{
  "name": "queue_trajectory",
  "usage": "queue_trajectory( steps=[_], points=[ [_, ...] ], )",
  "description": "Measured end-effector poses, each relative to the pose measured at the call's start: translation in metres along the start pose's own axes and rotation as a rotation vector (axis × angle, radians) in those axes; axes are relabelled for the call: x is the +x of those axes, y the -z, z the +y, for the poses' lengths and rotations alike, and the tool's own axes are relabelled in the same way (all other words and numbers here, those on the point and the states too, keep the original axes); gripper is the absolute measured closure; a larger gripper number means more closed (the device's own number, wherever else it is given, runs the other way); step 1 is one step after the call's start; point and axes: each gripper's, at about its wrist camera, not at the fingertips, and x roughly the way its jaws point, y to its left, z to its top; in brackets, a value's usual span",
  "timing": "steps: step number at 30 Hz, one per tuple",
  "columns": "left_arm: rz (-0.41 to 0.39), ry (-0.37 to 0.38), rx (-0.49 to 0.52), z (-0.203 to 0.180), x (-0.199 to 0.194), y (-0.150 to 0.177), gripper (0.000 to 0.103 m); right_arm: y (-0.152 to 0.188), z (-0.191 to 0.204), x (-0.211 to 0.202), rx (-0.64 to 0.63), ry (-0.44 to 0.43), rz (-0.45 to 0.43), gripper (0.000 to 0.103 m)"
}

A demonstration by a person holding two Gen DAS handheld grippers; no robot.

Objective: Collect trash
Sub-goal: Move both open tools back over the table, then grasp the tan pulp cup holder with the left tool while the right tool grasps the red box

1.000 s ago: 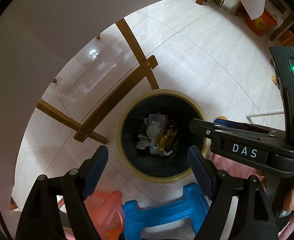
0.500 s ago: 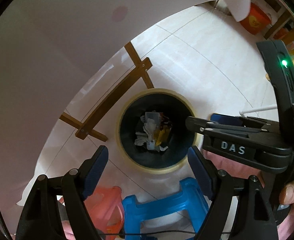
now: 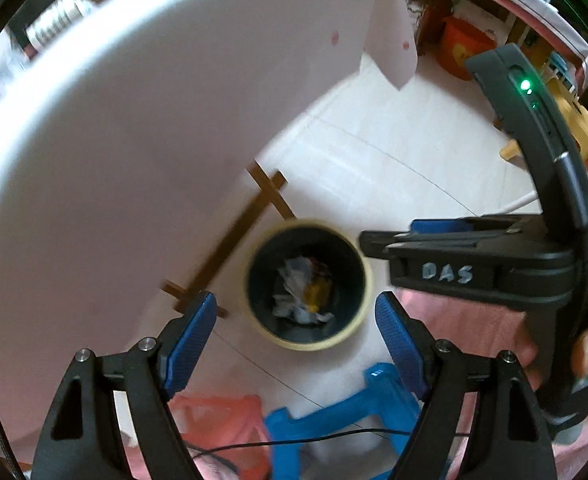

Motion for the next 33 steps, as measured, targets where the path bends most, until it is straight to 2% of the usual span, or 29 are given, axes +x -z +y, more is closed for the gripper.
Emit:
queue_trajectory(
  steps=[2, 9, 15, 18, 22, 26, 33],
  points=[
    [-0.016, -0.027, 0.012, 0.007, -0.016, -0.005, 0.023, -0.005, 0.007, -0.016, -0.014, 0.002, -0.028, 0.048],
    [-0.079, -0.019, -0.041, 0.053, -0.073, -0.031, 0.023, -0.03, 0.038, -0.075, -0.109, 0.009, -0.113, 0.048],
    [-0.159, -0.04, -0.099, 0.102, -0.119, -0.073, 0.023, -0.068, 0.077, -0.115, -0.234, 0.018, -0.174, 0.048],
    [-0.186, -0.063, -0.109, 0.12, -0.132, -0.094, 0.023, -0.095, 0.101, -0.136, -0.302, 0.017, -0.214, 0.048],
    [-0.214, -0.09, -0.12, 0.149, -0.141, -0.134, 0.023, -0.139, 0.128, -0.165, -0.358, -0.01, -0.277, 0.048],
    [-0.231, -0.104, -0.145, 0.176, -0.149, -0.177, 0.023, -0.189, 0.157, -0.186, -0.415, 0.0, -0.353, 0.048],
    [-0.244, -0.124, -0.241, 0.224, -0.137, -0.25, 0.023, -0.263, 0.197, -0.188, -0.497, 0.037, -0.402, 0.048]
  ],
)
